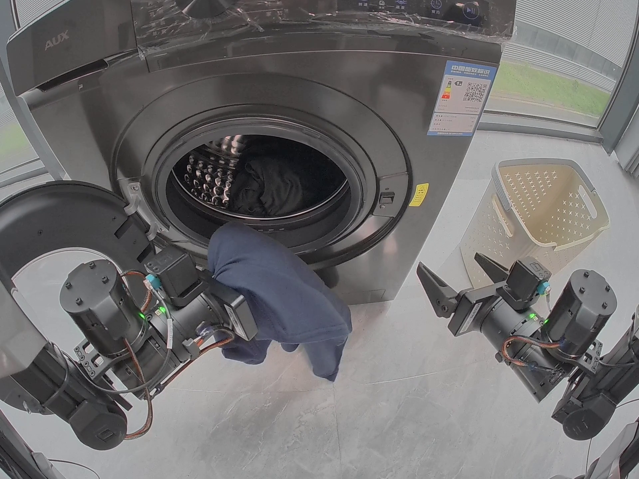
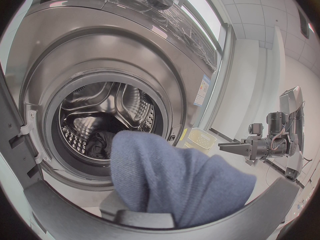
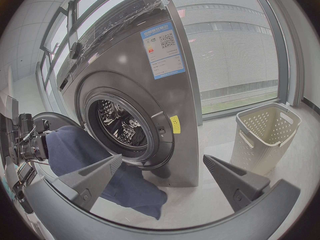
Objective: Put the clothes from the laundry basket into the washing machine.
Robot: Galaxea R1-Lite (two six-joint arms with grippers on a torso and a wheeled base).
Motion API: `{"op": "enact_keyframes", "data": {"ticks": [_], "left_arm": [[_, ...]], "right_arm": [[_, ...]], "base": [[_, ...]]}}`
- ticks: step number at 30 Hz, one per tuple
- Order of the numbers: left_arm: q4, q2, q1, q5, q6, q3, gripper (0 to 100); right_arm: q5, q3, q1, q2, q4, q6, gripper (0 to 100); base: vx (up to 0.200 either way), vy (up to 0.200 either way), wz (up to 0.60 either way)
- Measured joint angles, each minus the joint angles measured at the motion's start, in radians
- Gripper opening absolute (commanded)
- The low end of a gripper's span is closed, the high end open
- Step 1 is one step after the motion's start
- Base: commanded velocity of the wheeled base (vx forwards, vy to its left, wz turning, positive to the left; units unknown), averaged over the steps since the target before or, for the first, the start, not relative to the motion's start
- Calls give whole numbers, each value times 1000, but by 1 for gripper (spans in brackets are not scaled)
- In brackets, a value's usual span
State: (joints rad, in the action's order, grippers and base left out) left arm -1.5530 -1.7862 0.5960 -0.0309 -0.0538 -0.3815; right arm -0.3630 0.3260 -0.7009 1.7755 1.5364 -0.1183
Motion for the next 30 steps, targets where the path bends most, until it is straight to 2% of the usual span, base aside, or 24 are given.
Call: {"op": "enact_keyframes", "data": {"ticks": [7,16,20,26,30], "left_arm": [[0,0,0,0,0,0,0],[0,-1,-1,0,-1,-2,0],[0,-1,-1,0,-1,-2,0],[0,-1,-1,0,-1,-2,0],[0,-1,-1,0,-1,-2,0]], "right_arm": [[-7,-12,-7,26,6,-10,100],[-60,-38,-29,40,6,-21,100],[-64,-33,-53,40,5,-21,100],[-86,24,-60,42,6,-19,100],[-88,28,-59,42,5,-28,100]], "base": [[0,0,0],[0,0,0],[0,0,0],[0,0,600],[0,0,0]]}}
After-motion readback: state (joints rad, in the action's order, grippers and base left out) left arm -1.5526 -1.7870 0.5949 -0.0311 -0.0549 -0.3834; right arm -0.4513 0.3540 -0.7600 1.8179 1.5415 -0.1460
